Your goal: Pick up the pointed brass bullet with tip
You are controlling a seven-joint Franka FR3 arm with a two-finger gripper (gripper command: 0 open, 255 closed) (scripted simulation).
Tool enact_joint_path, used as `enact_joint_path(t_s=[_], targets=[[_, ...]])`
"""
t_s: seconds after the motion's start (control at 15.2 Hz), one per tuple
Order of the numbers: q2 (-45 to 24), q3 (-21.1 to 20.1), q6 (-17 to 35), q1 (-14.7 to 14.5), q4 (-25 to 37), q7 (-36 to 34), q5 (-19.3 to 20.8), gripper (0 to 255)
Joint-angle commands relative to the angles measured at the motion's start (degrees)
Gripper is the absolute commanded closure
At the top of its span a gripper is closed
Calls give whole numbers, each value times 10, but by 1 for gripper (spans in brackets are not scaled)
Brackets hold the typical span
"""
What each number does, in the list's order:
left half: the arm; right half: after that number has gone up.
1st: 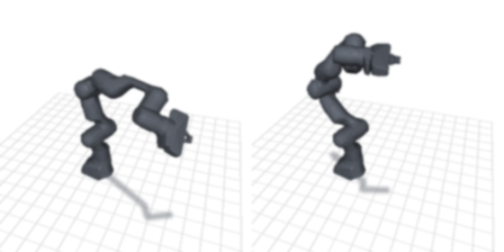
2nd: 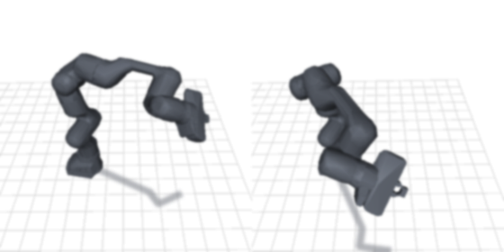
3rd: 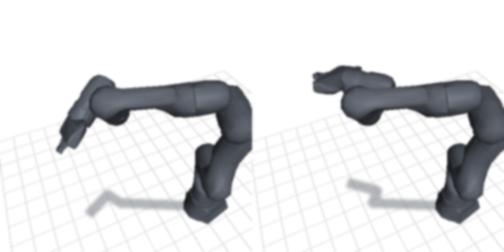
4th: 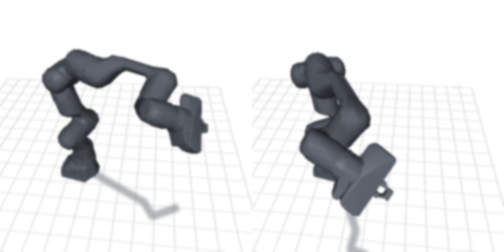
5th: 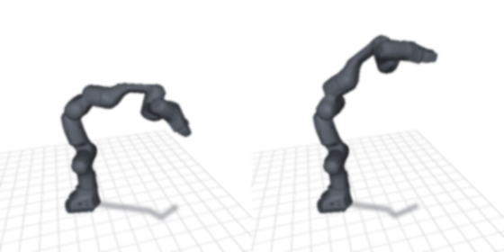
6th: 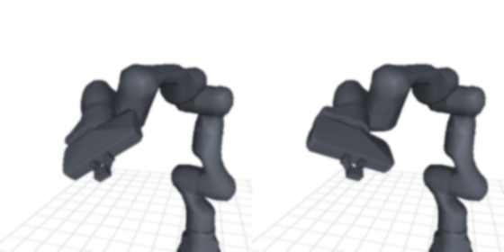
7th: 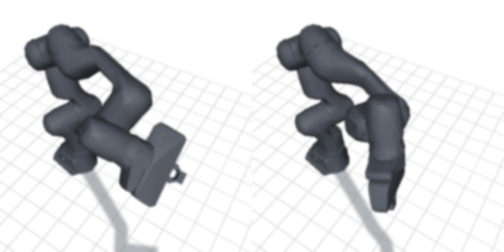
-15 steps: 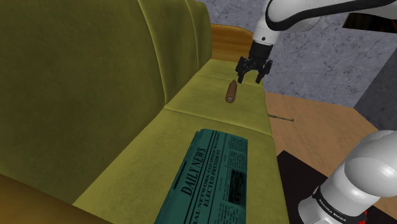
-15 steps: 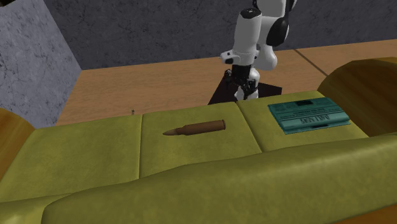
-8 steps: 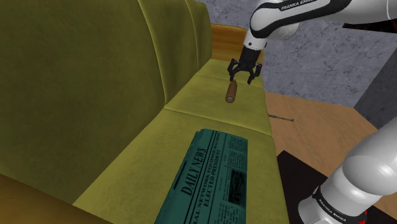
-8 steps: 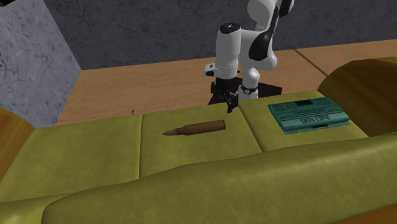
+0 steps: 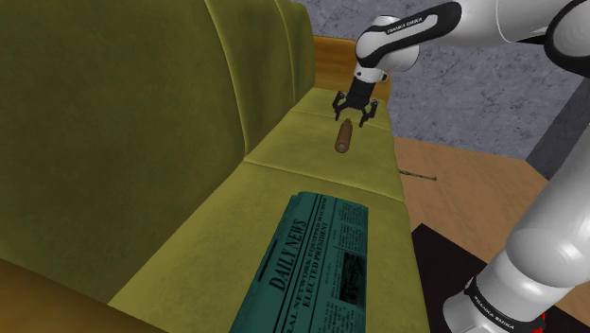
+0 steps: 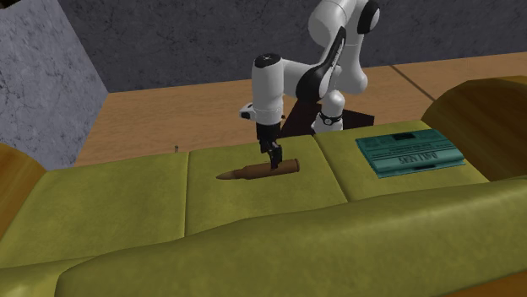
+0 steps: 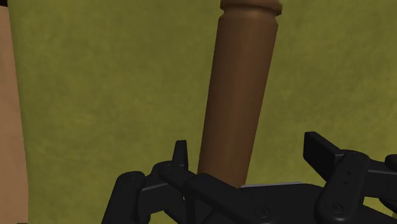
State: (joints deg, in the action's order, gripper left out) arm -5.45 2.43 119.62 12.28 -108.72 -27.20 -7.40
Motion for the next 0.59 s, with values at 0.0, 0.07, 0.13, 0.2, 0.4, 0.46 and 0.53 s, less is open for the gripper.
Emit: enact_joint_path(t_s=[0.0,0.07,0.13,0.2,0.4,0.46,0.53], targets=[[-26,5,5,5,22,-11,-7,0],[-28,5,12,5,17,-10,-7,0],[-30,5,19,5,12,-9,-8,0],[-33,5,26,5,8,-8,-9,0],[-40,4,47,5,-6,-5,-11,0],[-43,4,54,5,-10,-4,-12,0],[-45,4,58,5,-13,-3,-12,0]])
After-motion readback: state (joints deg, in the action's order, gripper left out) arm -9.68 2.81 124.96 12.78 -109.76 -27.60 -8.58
